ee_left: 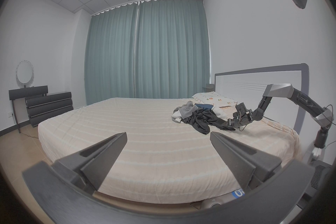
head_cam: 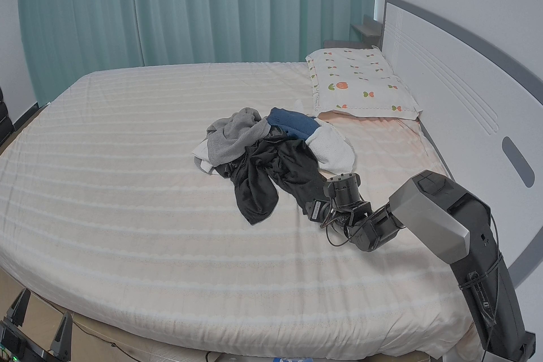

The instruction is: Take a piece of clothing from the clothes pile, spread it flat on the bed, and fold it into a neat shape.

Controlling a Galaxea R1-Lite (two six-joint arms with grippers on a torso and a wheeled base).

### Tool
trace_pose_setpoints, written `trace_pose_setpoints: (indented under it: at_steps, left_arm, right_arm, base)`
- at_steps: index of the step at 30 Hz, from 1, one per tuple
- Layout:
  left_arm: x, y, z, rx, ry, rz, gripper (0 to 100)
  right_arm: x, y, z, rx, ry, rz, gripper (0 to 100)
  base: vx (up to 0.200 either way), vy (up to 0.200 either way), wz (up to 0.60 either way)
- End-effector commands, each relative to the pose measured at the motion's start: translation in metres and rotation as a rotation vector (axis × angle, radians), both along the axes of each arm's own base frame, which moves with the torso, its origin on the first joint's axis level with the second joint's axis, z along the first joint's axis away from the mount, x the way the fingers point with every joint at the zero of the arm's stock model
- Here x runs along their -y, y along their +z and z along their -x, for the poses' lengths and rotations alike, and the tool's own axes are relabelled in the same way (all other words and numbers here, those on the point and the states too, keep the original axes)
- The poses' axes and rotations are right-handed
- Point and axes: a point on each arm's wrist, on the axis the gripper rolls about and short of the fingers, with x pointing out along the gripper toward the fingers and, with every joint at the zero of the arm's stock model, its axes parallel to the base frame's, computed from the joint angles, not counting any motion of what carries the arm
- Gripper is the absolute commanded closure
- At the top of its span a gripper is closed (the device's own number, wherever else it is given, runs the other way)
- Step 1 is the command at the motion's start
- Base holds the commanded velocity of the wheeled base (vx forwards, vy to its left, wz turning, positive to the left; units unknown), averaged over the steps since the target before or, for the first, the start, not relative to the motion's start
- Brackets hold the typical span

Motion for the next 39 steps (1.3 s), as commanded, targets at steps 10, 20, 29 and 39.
trace_pose_setpoints:
  at_steps: [10,20,29,39]
  left_arm:
    - [0.0,-0.005,-0.001,-0.006,0.0,0.002,0]
    - [0.0,-0.005,0.0,-0.004,-0.014,0.0,0]
    - [0.001,-0.004,0.0,0.006,-0.049,-0.076,0]
    - [0.002,0.131,0.006,0.188,-0.217,0.197,0]
  right_arm:
    - [0.006,0.033,0.013,0.022,-0.036,-0.065,100]
    - [0.046,0.117,0.11,-0.012,0.057,-0.248,100]
    - [0.095,0.151,0.208,0.081,0.127,-0.319,100]
    - [0.101,0.192,0.271,0.176,0.242,-0.374,100]
  base:
    - [0.0,0.0,0.0]
    - [0.0,0.0,0.0]
    - [0.0,0.0,0.0]
    - [0.0,0.0,0.0]
